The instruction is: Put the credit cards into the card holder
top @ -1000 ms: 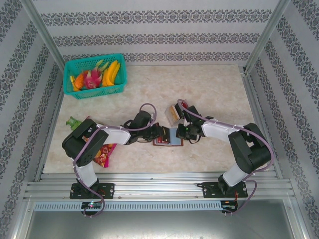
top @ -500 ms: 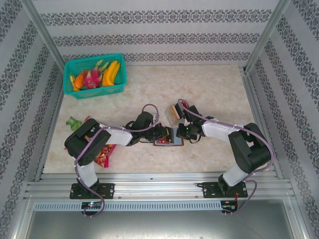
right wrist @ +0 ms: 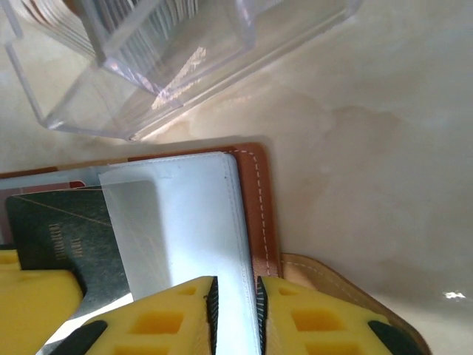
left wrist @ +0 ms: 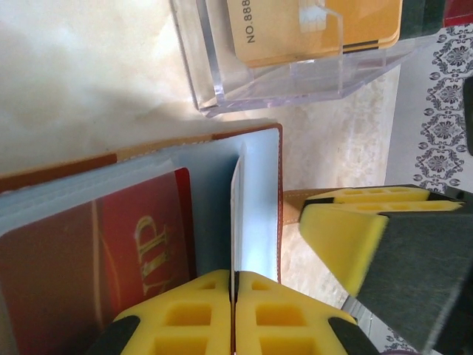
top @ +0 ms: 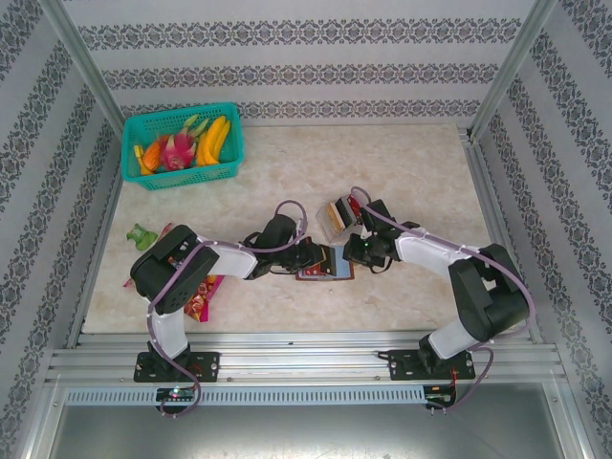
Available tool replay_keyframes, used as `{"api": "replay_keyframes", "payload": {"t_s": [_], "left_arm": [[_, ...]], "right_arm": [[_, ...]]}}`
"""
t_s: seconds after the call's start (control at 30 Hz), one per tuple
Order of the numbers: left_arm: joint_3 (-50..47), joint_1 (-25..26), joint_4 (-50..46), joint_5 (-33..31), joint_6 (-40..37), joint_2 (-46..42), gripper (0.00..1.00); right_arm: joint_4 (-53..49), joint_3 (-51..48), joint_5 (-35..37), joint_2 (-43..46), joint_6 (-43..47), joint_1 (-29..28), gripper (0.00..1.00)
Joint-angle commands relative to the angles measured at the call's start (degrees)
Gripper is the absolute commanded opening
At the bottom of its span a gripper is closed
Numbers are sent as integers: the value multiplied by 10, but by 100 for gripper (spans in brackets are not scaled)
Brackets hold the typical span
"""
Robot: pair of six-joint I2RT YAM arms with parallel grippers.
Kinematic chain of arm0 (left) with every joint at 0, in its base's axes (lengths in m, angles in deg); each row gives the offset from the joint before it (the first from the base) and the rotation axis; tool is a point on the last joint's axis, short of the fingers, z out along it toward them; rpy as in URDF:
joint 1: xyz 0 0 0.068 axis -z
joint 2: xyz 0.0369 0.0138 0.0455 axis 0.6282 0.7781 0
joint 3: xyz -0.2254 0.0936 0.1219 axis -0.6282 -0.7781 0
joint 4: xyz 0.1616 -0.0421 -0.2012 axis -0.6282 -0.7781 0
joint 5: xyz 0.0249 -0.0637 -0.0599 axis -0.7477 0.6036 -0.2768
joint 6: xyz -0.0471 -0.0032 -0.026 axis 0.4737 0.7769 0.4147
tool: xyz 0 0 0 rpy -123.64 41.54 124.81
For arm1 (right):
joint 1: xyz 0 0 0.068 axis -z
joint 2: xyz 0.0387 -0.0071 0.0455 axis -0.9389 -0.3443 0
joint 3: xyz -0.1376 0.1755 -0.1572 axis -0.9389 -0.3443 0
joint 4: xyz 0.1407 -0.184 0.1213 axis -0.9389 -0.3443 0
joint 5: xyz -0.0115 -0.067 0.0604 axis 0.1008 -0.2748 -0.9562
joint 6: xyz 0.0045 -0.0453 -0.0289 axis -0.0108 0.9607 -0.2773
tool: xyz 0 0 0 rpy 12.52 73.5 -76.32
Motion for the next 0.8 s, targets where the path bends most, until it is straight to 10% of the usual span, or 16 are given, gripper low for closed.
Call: {"api": "replay_keyframes", "payload": {"t_s": [0.0,0.77], "left_arm": [[17,11,6,5,9,20,9],[54,38,-19,-10,16,37,28]], "right_arm": [[-34,-7,26,14,12,13,26],[3,-37,-7,-30,8,26,11]]}}
